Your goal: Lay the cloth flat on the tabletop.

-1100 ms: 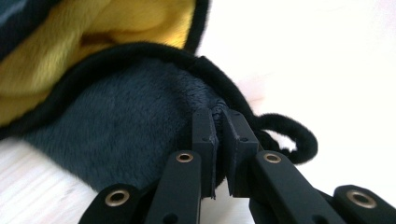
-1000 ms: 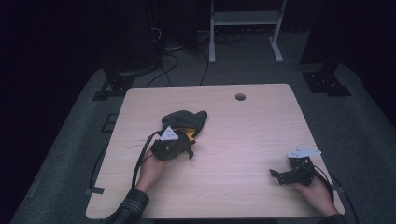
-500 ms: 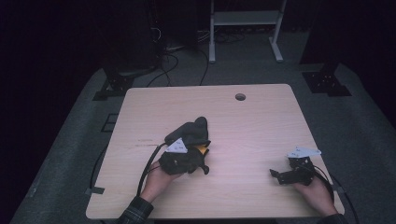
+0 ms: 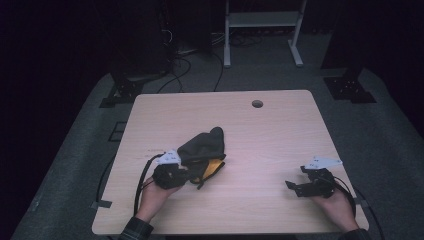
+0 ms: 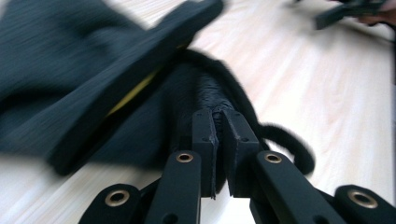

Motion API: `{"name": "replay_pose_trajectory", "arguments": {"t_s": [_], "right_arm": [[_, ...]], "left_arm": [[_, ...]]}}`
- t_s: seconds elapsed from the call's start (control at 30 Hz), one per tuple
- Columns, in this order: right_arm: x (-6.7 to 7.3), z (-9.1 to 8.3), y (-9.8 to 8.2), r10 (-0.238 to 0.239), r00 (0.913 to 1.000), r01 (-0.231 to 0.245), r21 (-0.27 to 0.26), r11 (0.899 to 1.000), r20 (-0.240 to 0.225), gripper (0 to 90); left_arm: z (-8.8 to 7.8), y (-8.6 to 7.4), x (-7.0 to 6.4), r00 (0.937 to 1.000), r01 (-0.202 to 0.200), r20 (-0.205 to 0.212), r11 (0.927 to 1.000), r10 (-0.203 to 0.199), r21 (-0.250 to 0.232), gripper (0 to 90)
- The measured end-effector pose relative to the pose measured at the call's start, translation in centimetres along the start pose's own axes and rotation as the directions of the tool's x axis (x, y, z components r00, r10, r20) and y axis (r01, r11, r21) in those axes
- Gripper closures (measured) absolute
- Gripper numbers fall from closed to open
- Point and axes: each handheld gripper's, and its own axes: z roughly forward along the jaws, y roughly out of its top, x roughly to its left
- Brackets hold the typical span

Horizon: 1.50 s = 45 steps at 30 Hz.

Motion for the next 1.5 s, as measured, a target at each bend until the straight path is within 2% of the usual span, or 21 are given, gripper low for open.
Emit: {"name": "replay_pose_trajectory", "arguments": {"t_s": [0.03, 0.07, 0.1, 0.13, 0.2, 0.3, 0.4, 0.57, 0.7, 0.73, 0.83, 0.9, 1.0, 1.03, 1.1, 1.17, 1.33, 1.43, 1.5], "right_arm": [[0.1, 0.0, 0.0, 0.000, 1.0000, 0.000, 0.001, 1.000, -0.002, 14.3], [0.1, 0.0, 0.1, 0.002, 1.0000, -0.002, 0.001, 1.000, -0.004, 14.3], [0.1, 0.0, 0.1, 0.001, 1.0000, -0.001, 0.000, 1.000, -0.004, 14.3], [0.1, 0.0, 0.1, 0.004, 1.0000, -0.004, 0.001, 1.000, -0.003, 14.4], [0.0, 0.0, 0.1, 0.006, 1.0000, -0.006, 0.003, 1.000, -0.003, 14.4], [0.0, 0.1, 0.0, 0.012, 0.9999, -0.012, 0.004, 1.000, -0.003, 14.4], [0.0, 0.2, 0.0, 0.006, 1.0000, -0.006, 0.010, 1.000, -0.002, 14.4], [0.1, 0.2, 0.0, 0.002, 1.0000, -0.002, 0.013, 1.000, 0.001, 14.4], [0.1, 0.3, 0.0, 0.005, 1.0000, -0.005, 0.017, 1.000, 0.000, 14.4], [0.1, 0.3, 0.0, 0.003, 1.0000, -0.003, 0.017, 1.000, 0.000, 14.4], [0.1, 0.3, 0.0, 0.002, 1.0000, -0.002, 0.018, 1.000, 0.001, 14.4], [0.1, 0.3, 0.0, 0.000, 1.0000, 0.000, 0.017, 1.000, 0.001, 14.4], [0.2, 0.3, 0.1, 0.000, 1.0000, 0.000, 0.014, 1.000, -0.004, 14.4], [0.3, 0.3, 0.2, 0.000, 0.9999, 0.000, 0.007, 1.000, -0.012, 14.4], [0.3, 0.3, 0.2, -0.002, 0.9999, 0.002, 0.006, 1.000, -0.014, 14.4], [0.6, 0.3, 0.6, 0.014, 0.9989, -0.015, -0.015, 1.000, -0.044, 14.7], [1.3, 0.4, 2.3, -0.012, 0.9964, 0.007, -0.061, 0.998, -0.084, 14.7], [2.2, 0.8, 3.4, -0.042, 0.9918, 0.033, -0.076, 0.997, -0.121, 14.7], [2.5, 1.0, 3.8, -0.056, 0.9895, 0.045, -0.084, 0.995, -0.134, 14.7]], "left_arm": [[-0.3, -0.4, 0.5, 0.9996, 0.018, -0.021, 0.9998, -0.018, 0.004, 83.3], [-0.3, -0.4, 0.5, 0.9996, 0.018, -0.021, 0.9998, -0.018, 0.004, 83.3], [-0.6, -0.8, 1.0, 0.9983, 0.040, -0.042, 0.9991, -0.040, 0.013, 83.3], [-1.1, -1.5, 2.0, 0.9940, 0.080, -0.077, 0.9966, -0.078, 0.023, 83.3], [-1.6, -2.1, 2.6, 0.9907, 0.111, -0.081, 0.9936, -0.109, 0.020, 82.5], [-1.9, -2.2, 2.5, 0.9912, 0.104, -0.083, 0.9945, -0.103, 0.011, 73.3], [-2.4, -2.0, 1.6, 0.9944, 0.072, -0.075, 0.9970, -0.074, -0.030, 62.2], [-3.1, -1.2, 0.3, 0.9963, 0.047, -0.067, 0.9943, -0.053, -0.096, 51.9], [-2.3, -0.2, -1.1, 0.9983, 0.020, -0.053, 0.9947, -0.025, -0.101, 44.6], [-2.3, -0.2, -1.1, 0.9983, 0.020, -0.053, 0.9947, -0.025, -0.101, 42.6], [-0.4, 0.4, -2.6, 0.9990, -0.020, -0.040, 0.9978, 0.017, -0.064, 38.7], [0.1, 0.5, -2.9, 0.9989, -0.026, -0.039, 0.9980, 0.024, -0.057, 38.2], [1.7, 0.8, -3.8, 0.9974, -0.062, -0.039, 0.9980, 0.061, -0.015, 37.3], [2.7, 0.8, -4.2, 0.9955, -0.086, -0.038, 0.9962, 0.086, 0.012, 37.3], [3.3, 0.8, -4.4, 0.9947, -0.095, -0.037, 0.9950, 0.096, 0.031, 37.3], [4.5, 0.8, -4.5, 0.9940, -0.099, -0.042, 0.9934, 0.101, 0.058, 36.8], [6.0, 0.5, -4.5, 0.9846, -0.141, -0.086, 0.9820, 0.152, 0.125, 37.4], [6.3, 0.2, -4.4, 0.9779, -0.164, -0.104, 0.9744, 0.181, 0.154, 43.6], [6.3, 0.1, -4.4, 0.9785, -0.162, -0.104, 0.9756, 0.178, 0.148, 51.1]]}}
